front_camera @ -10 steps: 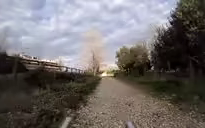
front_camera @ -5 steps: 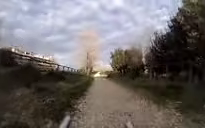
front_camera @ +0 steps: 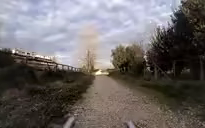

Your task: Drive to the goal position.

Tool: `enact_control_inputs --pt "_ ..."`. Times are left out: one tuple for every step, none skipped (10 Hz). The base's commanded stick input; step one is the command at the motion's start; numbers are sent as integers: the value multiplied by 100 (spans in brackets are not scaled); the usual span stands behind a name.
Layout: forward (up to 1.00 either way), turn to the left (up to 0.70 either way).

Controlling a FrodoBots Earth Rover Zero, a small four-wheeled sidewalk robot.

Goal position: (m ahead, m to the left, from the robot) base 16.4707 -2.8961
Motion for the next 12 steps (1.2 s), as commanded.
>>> enact_control_inputs --pt "70 0" --pt "70 0" --pt "70 0" --pt "70 0" --pt "70 0" --pt "70 0" --pt "70 0" --pt "70 0" --pt "70 0" --pt "70 0" --pt "70 0" --pt "70 0"
